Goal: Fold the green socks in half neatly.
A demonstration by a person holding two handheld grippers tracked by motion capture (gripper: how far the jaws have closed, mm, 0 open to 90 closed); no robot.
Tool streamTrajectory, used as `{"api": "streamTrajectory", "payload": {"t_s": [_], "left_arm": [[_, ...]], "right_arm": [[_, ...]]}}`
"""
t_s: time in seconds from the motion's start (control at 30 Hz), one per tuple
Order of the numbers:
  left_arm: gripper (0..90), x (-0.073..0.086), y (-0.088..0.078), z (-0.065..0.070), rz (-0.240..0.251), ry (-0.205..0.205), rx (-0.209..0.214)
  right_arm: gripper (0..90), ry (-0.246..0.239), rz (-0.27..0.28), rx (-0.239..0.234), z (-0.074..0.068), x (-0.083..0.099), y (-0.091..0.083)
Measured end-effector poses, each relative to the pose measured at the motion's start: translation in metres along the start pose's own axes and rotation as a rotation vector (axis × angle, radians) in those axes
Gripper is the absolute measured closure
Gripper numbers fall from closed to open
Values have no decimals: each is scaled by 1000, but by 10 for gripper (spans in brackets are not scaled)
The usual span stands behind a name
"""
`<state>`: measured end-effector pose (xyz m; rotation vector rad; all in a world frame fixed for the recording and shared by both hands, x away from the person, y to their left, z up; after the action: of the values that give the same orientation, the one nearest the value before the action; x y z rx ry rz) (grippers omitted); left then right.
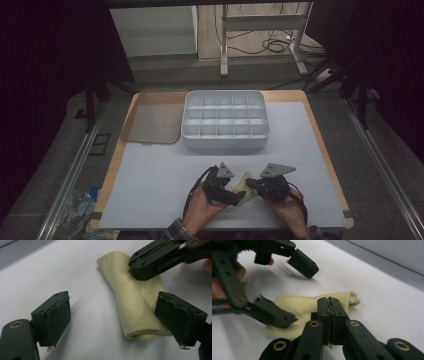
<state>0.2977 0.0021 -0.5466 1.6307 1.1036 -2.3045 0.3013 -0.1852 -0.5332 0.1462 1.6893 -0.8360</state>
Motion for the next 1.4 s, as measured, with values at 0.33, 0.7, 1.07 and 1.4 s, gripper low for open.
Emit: {"api": "streamTrajectory", "payload": {"t_s": [0.33, 0.7, 1.07, 1.4], "left_arm": [[103, -7, -15, -31, -5, 29, -109], [91, 5, -3, -30, -59, 58, -111], [95, 7, -8, -19, -75, 52, -93], [95, 10, -10, -7, -75, 53, -59]], "right_arm": [[891, -27, 0, 11, -2, 0, 4], [724, -27, 60, 14, 3, -10, -12], [614, -17, 59, 47, 10, -8, -21], [553, -10, 62, 59, 10, -9, -28]]}}
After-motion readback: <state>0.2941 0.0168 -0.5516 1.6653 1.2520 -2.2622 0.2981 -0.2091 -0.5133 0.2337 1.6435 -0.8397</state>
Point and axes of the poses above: each handheld gripper's, and its own axes: y roughly forward along the jaws, x roughly out of its underside, z roughly to its right, the point moved 2 cm from there along y, roughly forward along the jaws, and after that the axes turned 13 degrees about z, right-handed, at the moved point
